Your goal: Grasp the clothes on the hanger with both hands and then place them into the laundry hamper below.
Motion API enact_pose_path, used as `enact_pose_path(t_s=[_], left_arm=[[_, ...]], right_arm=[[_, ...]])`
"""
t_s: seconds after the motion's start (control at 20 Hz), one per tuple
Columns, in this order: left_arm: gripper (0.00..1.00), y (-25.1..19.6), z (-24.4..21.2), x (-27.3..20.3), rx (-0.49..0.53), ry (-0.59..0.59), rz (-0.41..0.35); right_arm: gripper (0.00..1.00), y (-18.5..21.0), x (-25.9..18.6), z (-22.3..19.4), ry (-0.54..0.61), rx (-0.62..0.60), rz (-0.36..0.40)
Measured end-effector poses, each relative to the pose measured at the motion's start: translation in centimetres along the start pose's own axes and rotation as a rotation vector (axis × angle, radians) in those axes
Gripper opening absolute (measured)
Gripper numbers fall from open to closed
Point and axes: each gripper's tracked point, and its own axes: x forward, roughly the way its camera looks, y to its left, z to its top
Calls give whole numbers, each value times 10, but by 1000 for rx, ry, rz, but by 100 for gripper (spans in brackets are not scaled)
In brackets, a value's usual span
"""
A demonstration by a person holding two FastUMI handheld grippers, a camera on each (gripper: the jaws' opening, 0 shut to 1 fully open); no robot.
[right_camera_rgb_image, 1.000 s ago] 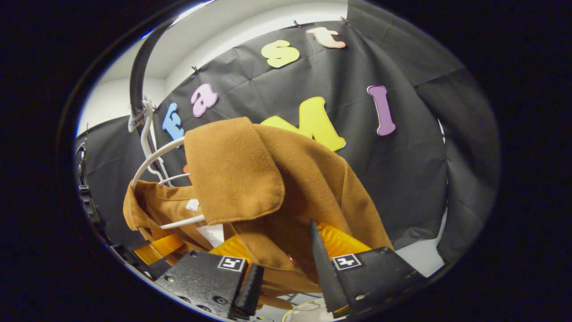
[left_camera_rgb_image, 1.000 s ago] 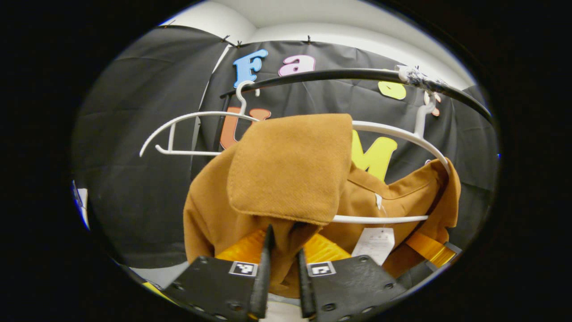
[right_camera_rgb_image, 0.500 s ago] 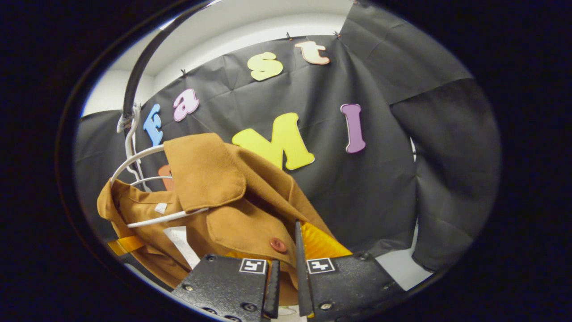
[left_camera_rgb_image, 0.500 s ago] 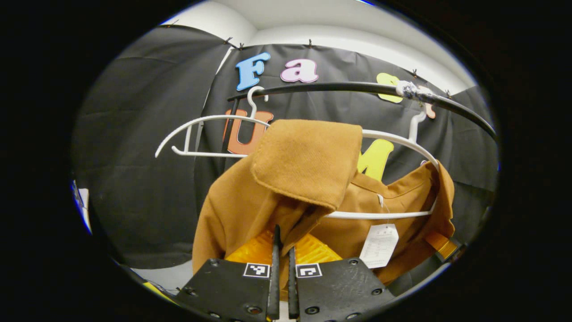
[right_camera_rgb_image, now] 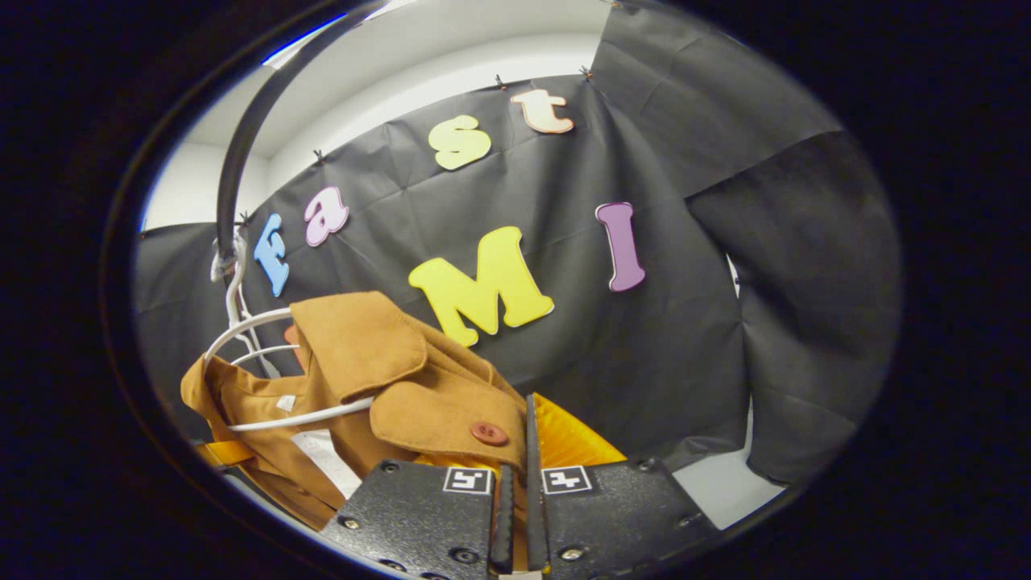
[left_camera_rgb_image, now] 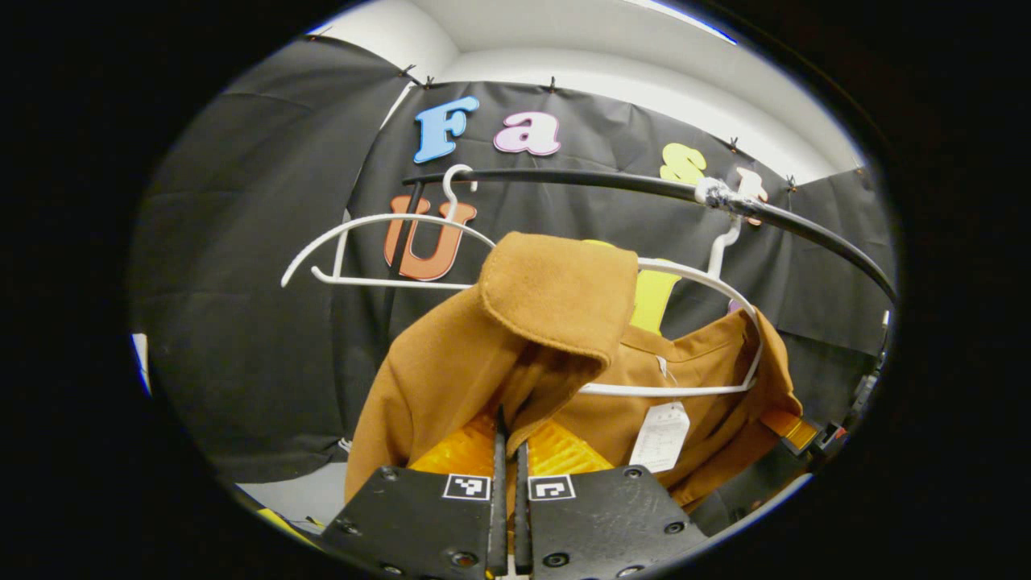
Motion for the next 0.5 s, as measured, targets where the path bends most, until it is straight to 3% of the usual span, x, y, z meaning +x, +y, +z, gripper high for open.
enact_pose_path(t_s=[0.05, 0.1, 0.15, 0.2, 0.3, 0.35, 0.4, 0.5], left_arm=[[0, 1, 2, -4, -5, -3, -1], [6, 2, 5, -7, -5, -7, 0], [6, 5, 8, -9, -3, -16, 5], [0, 8, 12, -11, -8, -21, 6], [0, 10, 18, -16, -22, -31, 6], [5, 12, 21, -18, -27, -35, 7], [0, 14, 25, -19, -30, -35, 3], [0, 17, 29, -22, -30, -33, -7]], right_arm=[[10, -4, 0, 5, -10, 6, -7], [10, -11, 2, 9, -22, 9, -20], [10, -14, 5, 13, -32, 14, -27], [9, -16, 6, 13, -31, 25, -27], [10, -20, 9, 17, -30, 47, -30], [10, -22, 12, 19, -30, 52, -33], [10, -23, 13, 20, -28, 56, -34], [10, -25, 16, 19, -15, 68, -36]])
